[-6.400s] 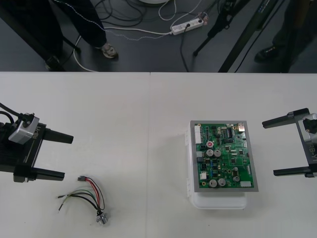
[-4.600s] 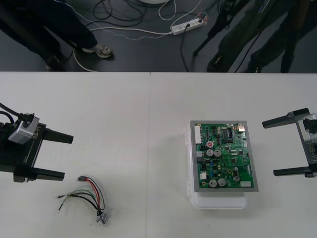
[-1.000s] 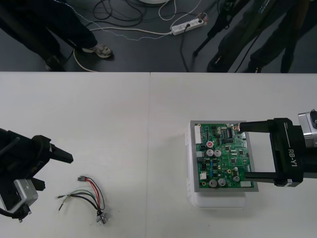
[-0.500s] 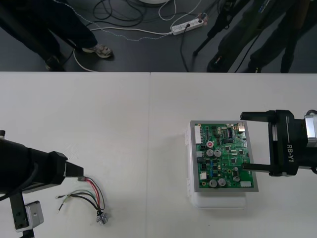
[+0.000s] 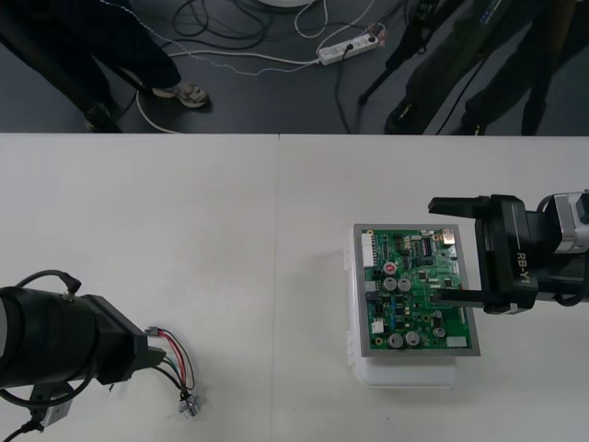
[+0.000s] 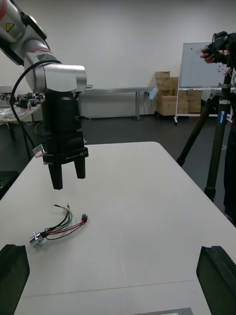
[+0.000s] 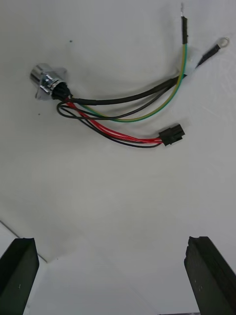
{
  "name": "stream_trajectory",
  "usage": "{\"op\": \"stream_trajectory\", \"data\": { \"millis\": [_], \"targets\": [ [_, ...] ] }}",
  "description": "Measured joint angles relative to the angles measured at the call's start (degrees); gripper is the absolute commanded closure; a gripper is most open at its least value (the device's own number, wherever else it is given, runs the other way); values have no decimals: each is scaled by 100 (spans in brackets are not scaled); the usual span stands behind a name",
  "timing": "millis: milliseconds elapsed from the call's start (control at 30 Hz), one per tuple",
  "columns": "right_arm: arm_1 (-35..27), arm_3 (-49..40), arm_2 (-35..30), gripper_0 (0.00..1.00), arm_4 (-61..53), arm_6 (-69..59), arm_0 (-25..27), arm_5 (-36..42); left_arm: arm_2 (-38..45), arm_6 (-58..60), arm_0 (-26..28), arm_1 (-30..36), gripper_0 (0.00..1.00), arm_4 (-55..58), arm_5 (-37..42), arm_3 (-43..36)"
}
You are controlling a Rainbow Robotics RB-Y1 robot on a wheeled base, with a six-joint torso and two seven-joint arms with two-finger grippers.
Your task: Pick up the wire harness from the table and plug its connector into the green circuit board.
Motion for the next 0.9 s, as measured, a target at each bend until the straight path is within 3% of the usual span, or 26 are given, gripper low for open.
{"op": "stream_trajectory", "data": {
  "millis": [200,433,667,900],
  "targets": [
    [11,67,28,0,-35,0,-103,0,-1328,-13,-692,103,12,-1167,292,-8],
    [15,79,31,0,-45,1,-163,0,-2849,-485,-1786,125,12,-1658,440,-48],
    [48,85,33,0,-43,1,-231,0,-4690,-1498,-3365,106,12,-2052,526,-131],
    [80,107,62,0,-42,2,-308,0,-5818,-1925,-4660,-107,13,-2059,550,-129]
  ]
}}
